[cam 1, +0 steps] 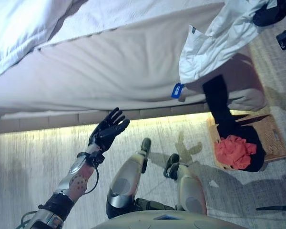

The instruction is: Pick up the clothes from the bed and place them into the basket

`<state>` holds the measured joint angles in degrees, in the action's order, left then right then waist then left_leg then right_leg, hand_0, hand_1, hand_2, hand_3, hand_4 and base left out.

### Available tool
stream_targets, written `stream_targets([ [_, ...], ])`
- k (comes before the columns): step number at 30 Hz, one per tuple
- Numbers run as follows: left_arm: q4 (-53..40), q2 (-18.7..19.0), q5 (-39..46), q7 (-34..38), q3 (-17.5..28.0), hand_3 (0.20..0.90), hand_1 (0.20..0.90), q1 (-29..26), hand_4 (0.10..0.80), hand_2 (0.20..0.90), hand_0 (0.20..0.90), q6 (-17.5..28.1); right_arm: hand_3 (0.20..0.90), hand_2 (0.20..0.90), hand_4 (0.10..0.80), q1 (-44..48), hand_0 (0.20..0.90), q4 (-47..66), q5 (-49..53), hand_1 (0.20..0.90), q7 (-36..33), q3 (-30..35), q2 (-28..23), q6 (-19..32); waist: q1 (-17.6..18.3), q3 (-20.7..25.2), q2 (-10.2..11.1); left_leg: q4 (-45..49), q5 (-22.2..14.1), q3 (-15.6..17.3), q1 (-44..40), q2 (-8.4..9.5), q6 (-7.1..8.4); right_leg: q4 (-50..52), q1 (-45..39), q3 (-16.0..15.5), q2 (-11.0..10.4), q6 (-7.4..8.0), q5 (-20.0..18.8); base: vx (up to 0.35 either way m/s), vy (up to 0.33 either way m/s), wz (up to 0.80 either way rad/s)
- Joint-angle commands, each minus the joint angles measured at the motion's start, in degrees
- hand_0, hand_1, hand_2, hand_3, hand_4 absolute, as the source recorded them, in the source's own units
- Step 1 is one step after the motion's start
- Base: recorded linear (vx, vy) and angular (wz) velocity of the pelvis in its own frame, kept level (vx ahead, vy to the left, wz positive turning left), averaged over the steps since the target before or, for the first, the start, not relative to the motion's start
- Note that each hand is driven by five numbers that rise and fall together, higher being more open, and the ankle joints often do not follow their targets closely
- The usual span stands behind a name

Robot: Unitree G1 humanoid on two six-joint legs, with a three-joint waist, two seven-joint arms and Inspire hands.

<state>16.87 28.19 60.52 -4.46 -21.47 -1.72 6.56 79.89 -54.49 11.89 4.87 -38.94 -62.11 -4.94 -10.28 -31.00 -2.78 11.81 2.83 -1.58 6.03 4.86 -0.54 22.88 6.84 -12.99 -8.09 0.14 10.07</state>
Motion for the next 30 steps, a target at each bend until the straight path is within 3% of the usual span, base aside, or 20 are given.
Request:
stream_targets([
  [1,2.1,-1.5,-2.7,0.7,-0.1,0.9,0.9,2.5,0.8,0.9,0.9,2.5,0.2,0.3,0.1,-1.6,0.3,3.6,3.3,0.3,-1.4,0.9,-6.1,6.3,3.1,14.4,3.8,3.9,-7.4,1.0,0.9,-0.04,-0.25,-6.0,-2.8,-1.1,3.6,-1.35,-3.0,0.05,-0.025,-0.32],
  [8,8.7,-4.1,-3.3,-0.9,-0.9,0.9,0.9,2.0,0.8,0.9,0.9,3.3,0.2,0.3,0.1,-11.5,0.3,8.8,4.8,0.3,0.3,7.5,-9.6,7.7,8.9,20.0,4.2,-3.0,-6.5,4.2,-4.2,-1.87,0.29,-10.7,-4.8,3.8,5.7,-0.74,-5.2,0.068,-0.04,-0.36],
  [15,12.9,-5.2,-4.3,-4.3,-1.0,0.9,0.9,1.3,0.8,0.9,0.9,3.0,0.2,0.3,0.1,-21.6,0.3,12.8,5.7,0.3,0.4,15.1,-10.8,9.4,12.6,22.6,3.6,-7.7,-5.1,6.1,-6.8,-2.67,0.55,-14.2,-5.3,7.7,7.1,-0.08,-7.3,0.028,-0.041,-0.29],
  [21,16.4,-6.7,-5.9,-6.6,0.0,0.9,0.9,0.0,0.8,0.9,0.9,3.2,0.2,0.3,0.1,-32.3,0.3,19.2,6.3,0.3,2.8,22.3,-9.1,11.2,15.2,22.3,3.4,-7.8,-5.2,7.8,-6.7,-3.43,0.68,-14.9,-4.2,10.0,7.8,0.12,-8.2,-0.029,-0.051,-0.23],
  [30,22.9,-9.1,-8.0,-8.8,1.7,0.9,0.9,-1.7,0.8,0.9,0.9,3.2,0.2,0.3,0.1,-35.7,0.3,18.2,2.6,0.3,3.0,23.1,-4.5,6.5,17.2,22.2,2.8,-9.3,-4.7,9.4,-7.9,-4.42,1.17,-16.6,-4.2,11.6,8.4,0.47,-9.6,-0.017,-0.042,-0.11],
])
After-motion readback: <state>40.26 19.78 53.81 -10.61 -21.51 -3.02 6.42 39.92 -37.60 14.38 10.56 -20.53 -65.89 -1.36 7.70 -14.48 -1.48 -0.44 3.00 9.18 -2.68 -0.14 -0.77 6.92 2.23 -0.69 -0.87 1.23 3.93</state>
